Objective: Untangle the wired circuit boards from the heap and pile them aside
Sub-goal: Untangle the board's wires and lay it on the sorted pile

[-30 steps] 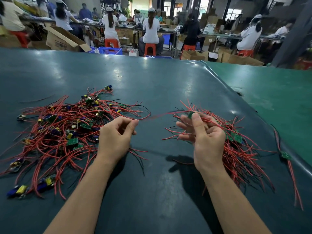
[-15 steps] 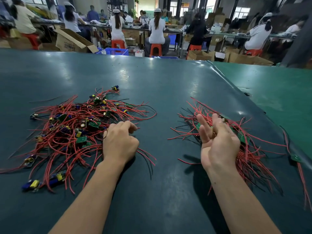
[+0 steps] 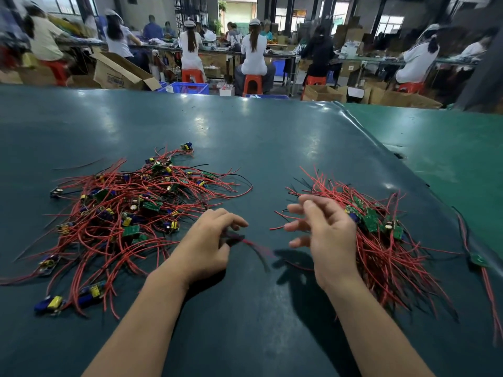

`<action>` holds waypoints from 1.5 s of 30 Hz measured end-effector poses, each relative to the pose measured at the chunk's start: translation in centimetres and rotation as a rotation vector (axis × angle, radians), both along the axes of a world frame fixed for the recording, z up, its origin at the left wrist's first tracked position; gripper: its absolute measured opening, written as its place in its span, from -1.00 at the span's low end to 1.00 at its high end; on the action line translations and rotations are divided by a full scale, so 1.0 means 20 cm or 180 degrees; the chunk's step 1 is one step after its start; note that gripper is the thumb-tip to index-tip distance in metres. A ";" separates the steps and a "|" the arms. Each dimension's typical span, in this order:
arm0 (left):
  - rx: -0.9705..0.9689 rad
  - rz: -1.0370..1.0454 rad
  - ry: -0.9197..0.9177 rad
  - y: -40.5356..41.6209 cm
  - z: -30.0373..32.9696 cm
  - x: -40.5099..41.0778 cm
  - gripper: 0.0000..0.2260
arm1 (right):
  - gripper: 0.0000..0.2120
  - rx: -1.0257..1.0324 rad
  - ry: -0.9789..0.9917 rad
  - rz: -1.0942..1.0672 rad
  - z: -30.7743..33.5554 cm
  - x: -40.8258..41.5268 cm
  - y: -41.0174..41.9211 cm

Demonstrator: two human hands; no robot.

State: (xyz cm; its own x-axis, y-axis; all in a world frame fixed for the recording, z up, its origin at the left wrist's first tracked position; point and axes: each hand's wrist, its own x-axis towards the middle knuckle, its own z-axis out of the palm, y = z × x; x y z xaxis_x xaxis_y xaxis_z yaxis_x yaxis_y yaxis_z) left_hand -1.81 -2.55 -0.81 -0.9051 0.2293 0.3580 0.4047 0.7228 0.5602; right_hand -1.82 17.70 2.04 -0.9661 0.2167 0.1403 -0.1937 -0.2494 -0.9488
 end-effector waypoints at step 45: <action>0.1493 -0.0452 0.0606 0.21 -0.01 0.02 -0.82 | -0.86 0.0563 -0.0225 0.0797 -0.10 -0.05 0.00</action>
